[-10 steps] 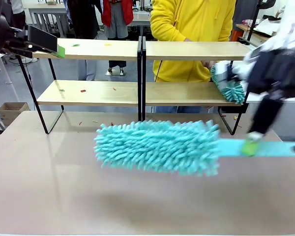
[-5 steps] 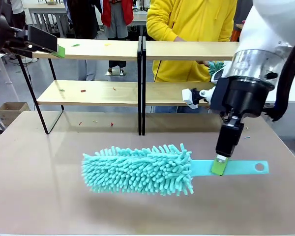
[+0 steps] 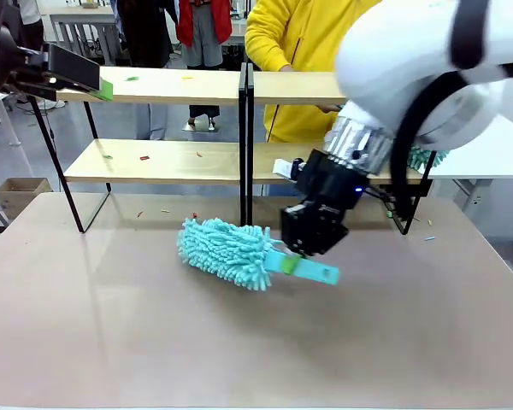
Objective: Clean the shelves.
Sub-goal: Clean another randomly selected level of the Shelf with the Duster, then place the Duster on the table.
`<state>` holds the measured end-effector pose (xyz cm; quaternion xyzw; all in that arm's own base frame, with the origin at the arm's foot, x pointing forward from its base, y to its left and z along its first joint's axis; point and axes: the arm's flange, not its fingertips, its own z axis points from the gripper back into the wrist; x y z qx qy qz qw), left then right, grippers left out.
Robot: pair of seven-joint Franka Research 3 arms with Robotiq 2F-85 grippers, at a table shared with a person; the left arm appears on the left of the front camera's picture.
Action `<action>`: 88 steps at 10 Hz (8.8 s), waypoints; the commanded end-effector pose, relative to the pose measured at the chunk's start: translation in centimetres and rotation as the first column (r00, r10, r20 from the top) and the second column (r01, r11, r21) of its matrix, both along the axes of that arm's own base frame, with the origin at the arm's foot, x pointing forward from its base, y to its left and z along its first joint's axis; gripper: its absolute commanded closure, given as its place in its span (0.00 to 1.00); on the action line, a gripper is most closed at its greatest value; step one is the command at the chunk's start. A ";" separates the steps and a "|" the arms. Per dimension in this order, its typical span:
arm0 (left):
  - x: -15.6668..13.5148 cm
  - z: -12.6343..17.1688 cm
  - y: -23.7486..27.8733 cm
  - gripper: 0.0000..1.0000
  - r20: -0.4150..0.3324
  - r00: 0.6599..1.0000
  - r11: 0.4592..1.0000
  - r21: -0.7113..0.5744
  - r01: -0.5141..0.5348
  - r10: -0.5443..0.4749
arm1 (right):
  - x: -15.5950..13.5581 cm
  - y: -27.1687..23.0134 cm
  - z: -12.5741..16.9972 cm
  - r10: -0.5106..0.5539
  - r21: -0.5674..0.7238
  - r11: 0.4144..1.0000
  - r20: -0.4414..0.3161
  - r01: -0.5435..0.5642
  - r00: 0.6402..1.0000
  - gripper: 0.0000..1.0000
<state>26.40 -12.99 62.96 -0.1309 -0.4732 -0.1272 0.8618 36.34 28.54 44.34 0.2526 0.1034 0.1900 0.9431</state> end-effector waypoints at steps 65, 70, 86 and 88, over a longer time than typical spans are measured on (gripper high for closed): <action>-0.1 0.0 0.1 0.00 0.004 1.000 1.000 0.001 -0.002 0.002 | -18.0 -45.5 19.5 -0.192 0.492 0.851 0.617 -0.184 0.763 0.88; -0.1 0.0 0.1 0.00 0.004 1.000 1.000 0.001 -0.002 0.002 | -18.0 -45.5 19.5 -0.192 0.492 0.851 0.617 -0.184 0.763 0.88; 5.5 -29.6 13.1 0.00 -0.297 0.373 0.344 -0.937 0.064 -0.879 | 4.7 -26.9 -3.0 0.724 0.217 0.664 0.057 -0.716 0.688 0.88; 5.5 -29.6 13.1 0.00 -0.297 0.373 0.344 -0.937 0.064 -0.879 | 4.8 -27.1 -3.2 0.705 0.210 0.682 0.068 -0.701 0.706 0.88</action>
